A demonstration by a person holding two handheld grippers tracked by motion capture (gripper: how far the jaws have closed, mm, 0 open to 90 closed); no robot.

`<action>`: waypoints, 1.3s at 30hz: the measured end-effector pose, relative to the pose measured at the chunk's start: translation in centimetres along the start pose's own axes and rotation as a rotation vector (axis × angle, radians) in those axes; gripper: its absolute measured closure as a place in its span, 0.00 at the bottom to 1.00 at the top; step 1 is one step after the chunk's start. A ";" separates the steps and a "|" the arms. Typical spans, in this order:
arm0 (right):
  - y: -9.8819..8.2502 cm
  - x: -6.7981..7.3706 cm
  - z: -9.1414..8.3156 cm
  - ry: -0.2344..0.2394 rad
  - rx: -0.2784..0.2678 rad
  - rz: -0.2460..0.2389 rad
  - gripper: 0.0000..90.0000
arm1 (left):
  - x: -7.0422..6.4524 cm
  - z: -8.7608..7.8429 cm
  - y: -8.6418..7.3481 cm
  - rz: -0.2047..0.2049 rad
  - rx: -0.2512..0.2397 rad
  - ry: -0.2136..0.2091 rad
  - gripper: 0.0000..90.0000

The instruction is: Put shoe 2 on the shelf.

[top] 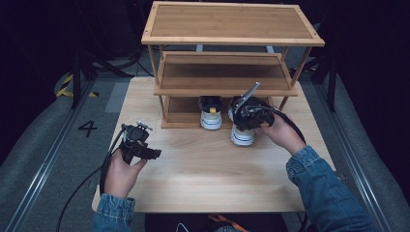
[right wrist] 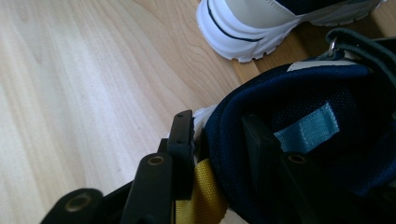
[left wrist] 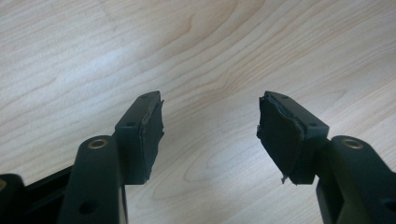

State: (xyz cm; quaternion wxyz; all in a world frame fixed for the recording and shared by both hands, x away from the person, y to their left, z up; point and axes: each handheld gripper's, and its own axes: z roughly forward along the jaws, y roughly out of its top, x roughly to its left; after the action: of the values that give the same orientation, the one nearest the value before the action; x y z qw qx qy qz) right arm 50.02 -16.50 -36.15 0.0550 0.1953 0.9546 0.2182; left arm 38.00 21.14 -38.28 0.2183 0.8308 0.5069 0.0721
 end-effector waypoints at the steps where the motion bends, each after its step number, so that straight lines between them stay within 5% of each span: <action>1: 0.2 -0.1 0.2 -0.002 0.002 -0.002 0.76 | 0.0 -0.1 -0.1 -0.004 -0.003 0.002 0.44; 17: 1.5 -0.7 2.1 -0.016 -0.020 -0.046 0.71 | 0.1 -0.1 -0.5 -0.008 -0.002 0.001 0.44; 22: 1.6 0.1 1.1 -0.148 -0.082 -0.101 0.59 | 0.0 -0.1 -0.4 -0.007 0.001 -0.003 0.44; 25: 1.5 0.2 0.7 -0.153 -0.095 -0.093 0.59 | 0.0 -0.1 -0.4 -0.001 0.000 0.001 0.44; 34: -0.3 1.6 -2.6 -0.238 -0.236 0.018 0.61 | -0.2 0.5 0.5 0.017 0.006 -0.013 0.44; 39: -2.1 2.3 -4.0 -0.255 -0.257 0.145 0.63 | -0.6 0.9 1.5 0.046 0.011 -0.025 0.44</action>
State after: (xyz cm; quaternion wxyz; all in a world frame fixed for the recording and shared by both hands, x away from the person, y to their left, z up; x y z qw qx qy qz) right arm 46.41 -18.91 -33.49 0.1842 0.2808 0.8877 0.3151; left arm 39.25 19.77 -38.35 0.2184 0.8443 0.4852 0.0639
